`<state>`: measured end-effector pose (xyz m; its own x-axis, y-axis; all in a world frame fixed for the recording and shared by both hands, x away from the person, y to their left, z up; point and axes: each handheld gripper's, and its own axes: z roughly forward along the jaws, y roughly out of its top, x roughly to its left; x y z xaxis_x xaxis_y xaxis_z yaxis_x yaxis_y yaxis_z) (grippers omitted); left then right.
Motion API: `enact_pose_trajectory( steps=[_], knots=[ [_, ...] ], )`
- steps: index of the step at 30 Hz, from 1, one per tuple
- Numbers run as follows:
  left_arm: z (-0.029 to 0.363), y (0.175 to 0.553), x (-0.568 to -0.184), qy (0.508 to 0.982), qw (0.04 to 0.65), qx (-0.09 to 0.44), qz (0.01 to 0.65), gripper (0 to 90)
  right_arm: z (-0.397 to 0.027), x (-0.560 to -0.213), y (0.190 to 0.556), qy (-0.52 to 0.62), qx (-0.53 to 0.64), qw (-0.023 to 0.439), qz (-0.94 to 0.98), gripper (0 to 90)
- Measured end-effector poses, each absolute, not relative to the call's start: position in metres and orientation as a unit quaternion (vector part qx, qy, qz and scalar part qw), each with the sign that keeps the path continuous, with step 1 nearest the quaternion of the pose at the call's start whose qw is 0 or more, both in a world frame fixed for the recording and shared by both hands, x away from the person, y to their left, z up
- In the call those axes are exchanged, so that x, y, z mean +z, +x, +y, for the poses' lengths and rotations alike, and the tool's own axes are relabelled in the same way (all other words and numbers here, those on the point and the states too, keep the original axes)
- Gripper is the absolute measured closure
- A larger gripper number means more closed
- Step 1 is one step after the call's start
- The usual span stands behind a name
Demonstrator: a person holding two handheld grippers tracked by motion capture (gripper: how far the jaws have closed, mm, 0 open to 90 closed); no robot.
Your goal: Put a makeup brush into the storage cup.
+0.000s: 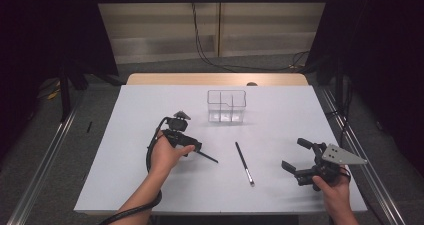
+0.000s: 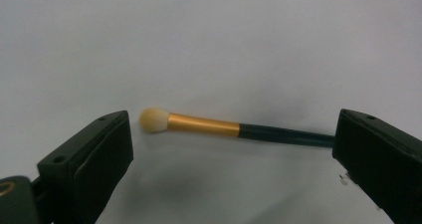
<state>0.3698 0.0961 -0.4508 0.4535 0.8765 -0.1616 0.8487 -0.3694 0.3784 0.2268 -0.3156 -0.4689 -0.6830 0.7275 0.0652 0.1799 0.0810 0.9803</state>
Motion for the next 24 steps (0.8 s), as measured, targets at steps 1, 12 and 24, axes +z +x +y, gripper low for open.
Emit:
enact_pose_trajectory(
  steps=[1, 12, 24],
  knots=[
    [0.095, 0.37, -0.451, 0.829, 0.205, 0.034, 0.518, 2.5, -0.316, -0.469, 0.227, 0.325, 0.595, 0.23, 0.698, 0.0],
    [0.083, 0.368, -0.459, 0.822, 0.19, 0.042, 0.535, 4.8, -0.316, -0.469, 0.226, 0.327, 0.596, 0.229, 0.697, 0.0],
    [0.078, 0.363, -0.46, 0.838, 0.16, 0.09, 0.515, 15.1, -0.317, -0.468, 0.227, 0.328, 0.596, 0.231, 0.695, 0.0]
  ],
)
